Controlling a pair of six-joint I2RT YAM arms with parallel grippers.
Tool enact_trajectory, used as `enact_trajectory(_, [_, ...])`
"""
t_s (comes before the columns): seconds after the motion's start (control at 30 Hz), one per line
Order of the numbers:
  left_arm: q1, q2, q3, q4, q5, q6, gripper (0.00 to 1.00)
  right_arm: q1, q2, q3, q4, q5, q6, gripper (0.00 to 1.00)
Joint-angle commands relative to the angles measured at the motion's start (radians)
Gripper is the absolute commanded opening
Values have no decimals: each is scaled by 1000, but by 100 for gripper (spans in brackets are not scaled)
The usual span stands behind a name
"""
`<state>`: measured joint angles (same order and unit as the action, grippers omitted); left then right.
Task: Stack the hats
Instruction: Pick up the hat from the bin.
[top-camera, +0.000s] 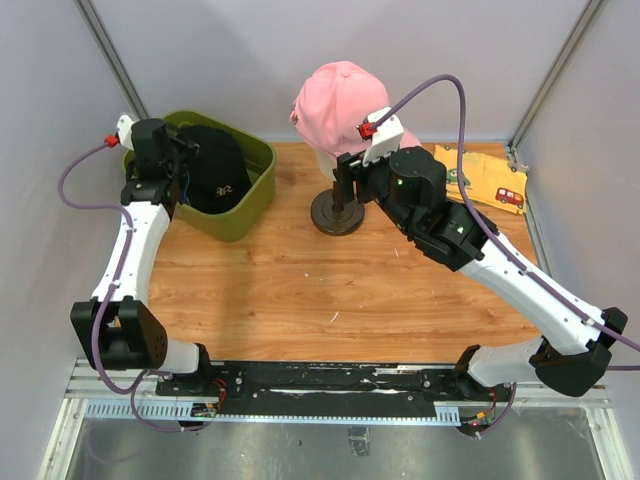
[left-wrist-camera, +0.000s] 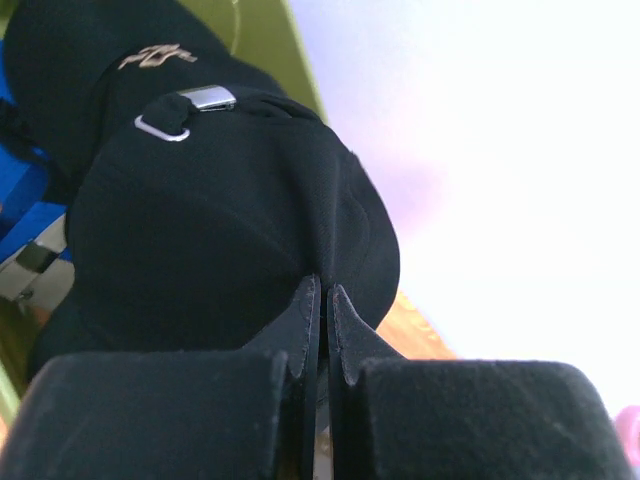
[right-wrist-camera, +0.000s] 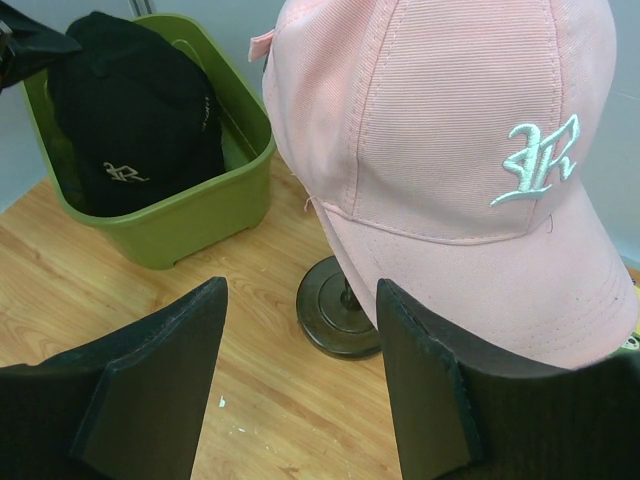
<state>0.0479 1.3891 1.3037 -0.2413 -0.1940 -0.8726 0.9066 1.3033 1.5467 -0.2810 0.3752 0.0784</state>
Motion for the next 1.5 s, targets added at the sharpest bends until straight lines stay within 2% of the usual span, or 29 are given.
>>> enact_trajectory(0.0, [-8, -47, 85, 35, 18, -26, 0, -12, 2, 27, 24, -4, -19, 62])
enact_trajectory(0.6, [-11, -64, 168, 91, 65, -192, 0, -12, -31, 16, 16, -2, -9, 62])
enact_trajectory(1.13, [-48, -45, 439, 68, 96, -287, 1, -17, -85, 14, 36, 60, -10, 62])
enact_trajectory(1.47, [-81, 1, 624, 78, 179, -422, 1, -92, -147, -16, 25, 32, 64, 62])
